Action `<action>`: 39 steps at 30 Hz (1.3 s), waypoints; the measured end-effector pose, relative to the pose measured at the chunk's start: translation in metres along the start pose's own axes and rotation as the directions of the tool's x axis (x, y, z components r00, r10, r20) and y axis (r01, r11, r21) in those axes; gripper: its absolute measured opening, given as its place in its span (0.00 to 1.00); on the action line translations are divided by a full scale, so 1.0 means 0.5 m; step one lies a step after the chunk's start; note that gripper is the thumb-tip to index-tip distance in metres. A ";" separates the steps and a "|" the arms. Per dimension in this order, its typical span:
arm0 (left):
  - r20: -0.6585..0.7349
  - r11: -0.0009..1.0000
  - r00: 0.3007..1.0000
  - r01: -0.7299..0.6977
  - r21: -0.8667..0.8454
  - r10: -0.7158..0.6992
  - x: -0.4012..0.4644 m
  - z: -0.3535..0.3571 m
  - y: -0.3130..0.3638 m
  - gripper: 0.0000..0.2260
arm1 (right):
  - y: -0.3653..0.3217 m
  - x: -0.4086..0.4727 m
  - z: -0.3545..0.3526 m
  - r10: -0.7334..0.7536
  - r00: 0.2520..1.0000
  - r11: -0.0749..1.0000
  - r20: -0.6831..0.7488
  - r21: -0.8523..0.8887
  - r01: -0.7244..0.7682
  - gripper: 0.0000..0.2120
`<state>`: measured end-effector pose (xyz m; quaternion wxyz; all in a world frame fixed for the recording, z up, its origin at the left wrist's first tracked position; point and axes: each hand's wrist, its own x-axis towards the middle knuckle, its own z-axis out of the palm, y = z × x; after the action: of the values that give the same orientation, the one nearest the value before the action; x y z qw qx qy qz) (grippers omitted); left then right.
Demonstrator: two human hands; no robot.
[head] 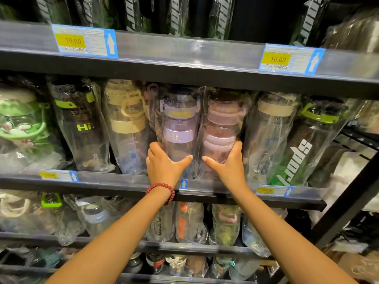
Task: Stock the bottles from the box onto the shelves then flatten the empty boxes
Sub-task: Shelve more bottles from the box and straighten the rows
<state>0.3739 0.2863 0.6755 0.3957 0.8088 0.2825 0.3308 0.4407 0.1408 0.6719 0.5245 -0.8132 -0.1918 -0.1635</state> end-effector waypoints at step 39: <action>0.061 0.984 0.994 -0.082 -0.158 0.093 0.230 -0.309 -0.265 0.46 | -0.226 -0.048 0.317 0.159 0.918 0.975 0.364 0.085 -0.203 0.27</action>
<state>0.3023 0.5088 0.6743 0.4518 0.7981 0.2063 0.3410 0.3754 0.3250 0.6873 0.5424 -0.8103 -0.2165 0.0472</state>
